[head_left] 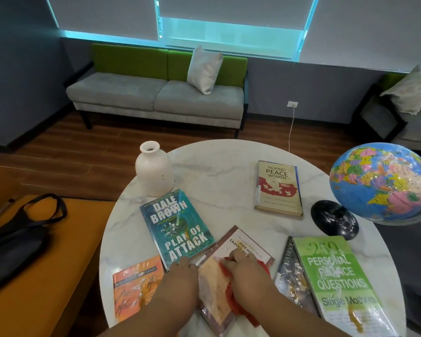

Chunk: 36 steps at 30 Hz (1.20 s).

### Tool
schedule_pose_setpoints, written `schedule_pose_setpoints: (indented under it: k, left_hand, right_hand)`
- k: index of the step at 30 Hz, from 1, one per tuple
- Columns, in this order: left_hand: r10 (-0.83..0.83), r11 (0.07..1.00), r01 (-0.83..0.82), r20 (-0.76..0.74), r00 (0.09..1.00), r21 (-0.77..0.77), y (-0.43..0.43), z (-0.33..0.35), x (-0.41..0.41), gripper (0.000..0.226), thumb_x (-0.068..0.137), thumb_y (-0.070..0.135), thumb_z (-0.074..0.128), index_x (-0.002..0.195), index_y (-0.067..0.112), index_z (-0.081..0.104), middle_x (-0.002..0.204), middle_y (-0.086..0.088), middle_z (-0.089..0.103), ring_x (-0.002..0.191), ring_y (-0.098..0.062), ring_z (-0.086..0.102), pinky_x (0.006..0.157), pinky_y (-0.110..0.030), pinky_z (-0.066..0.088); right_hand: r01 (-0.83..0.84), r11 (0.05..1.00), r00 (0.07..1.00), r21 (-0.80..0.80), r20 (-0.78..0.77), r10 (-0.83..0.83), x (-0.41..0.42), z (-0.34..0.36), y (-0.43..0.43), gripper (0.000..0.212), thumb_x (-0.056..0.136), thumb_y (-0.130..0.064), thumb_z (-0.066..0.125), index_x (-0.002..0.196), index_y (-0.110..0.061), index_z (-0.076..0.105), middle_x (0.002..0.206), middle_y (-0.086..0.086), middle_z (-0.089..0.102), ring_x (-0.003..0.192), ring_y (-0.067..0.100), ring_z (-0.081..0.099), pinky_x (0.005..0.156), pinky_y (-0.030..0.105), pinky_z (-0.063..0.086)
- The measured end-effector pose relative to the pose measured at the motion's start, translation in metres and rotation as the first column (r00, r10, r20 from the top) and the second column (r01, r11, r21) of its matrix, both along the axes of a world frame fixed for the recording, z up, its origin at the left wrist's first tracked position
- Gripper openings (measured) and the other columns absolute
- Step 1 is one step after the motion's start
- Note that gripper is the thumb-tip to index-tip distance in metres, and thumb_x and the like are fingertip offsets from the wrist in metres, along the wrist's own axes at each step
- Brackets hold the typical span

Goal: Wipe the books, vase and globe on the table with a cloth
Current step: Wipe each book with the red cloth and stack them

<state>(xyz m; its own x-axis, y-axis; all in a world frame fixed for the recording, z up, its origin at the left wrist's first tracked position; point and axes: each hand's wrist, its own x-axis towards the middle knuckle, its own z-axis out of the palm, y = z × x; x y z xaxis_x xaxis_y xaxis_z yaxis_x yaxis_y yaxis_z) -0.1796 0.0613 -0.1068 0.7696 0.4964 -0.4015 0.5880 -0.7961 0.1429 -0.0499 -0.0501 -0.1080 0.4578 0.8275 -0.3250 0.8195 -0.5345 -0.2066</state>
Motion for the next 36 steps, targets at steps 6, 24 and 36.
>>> schedule_pose_setpoints:
  k: [6, 24, 36]
  left_hand:
    - [-0.006, 1.0, 0.005, -0.005, 1.0, -0.001, 0.0, 0.003, 0.001, 0.062, 0.076, 0.039, 0.074, 0.126, 0.013, 0.049, 0.125, -0.005, 0.041, 0.114, -0.023, 0.044, 0.095, -0.033, 0.045]
    - [0.006, 1.0, -0.006, 0.006, 1.0, -0.008, 0.001, 0.0, 0.002, 0.064, 0.074, 0.038, 0.076, 0.126, 0.014, 0.049, 0.127, -0.004, 0.041, 0.116, -0.023, 0.043, 0.096, -0.034, 0.044]
    - [0.049, 0.998, -0.047, 0.08, 0.996, -0.03, 0.002, -0.004, -0.005, 0.057, 0.076, 0.035, 0.074, 0.124, 0.018, 0.05, 0.123, 0.0, 0.043, 0.114, -0.019, 0.044, 0.094, -0.028, 0.041]
  right_hand:
    - [0.036, 0.999, 0.999, -0.011, 0.029, -0.036, 0.003, 0.001, 0.007, 0.044, 0.09, -0.013, 0.052, 0.133, -0.02, 0.047, 0.131, 0.002, 0.038, 0.114, 0.027, 0.042, 0.092, 0.032, 0.042]
    - [0.132, 0.991, 0.99, -0.008, -0.04, -0.132, 0.015, 0.001, 0.026, 0.025, 0.093, -0.015, 0.048, 0.115, -0.015, 0.06, 0.103, 0.002, 0.035, 0.104, 0.024, 0.05, 0.077, 0.029, 0.04]
    - [0.039, 0.999, 0.993, 0.031, -0.112, -0.035, -0.002, 0.001, 0.009, 0.047, 0.09, -0.015, 0.053, 0.135, -0.026, 0.047, 0.132, 0.002, 0.038, 0.118, 0.027, 0.041, 0.1, 0.037, 0.041]
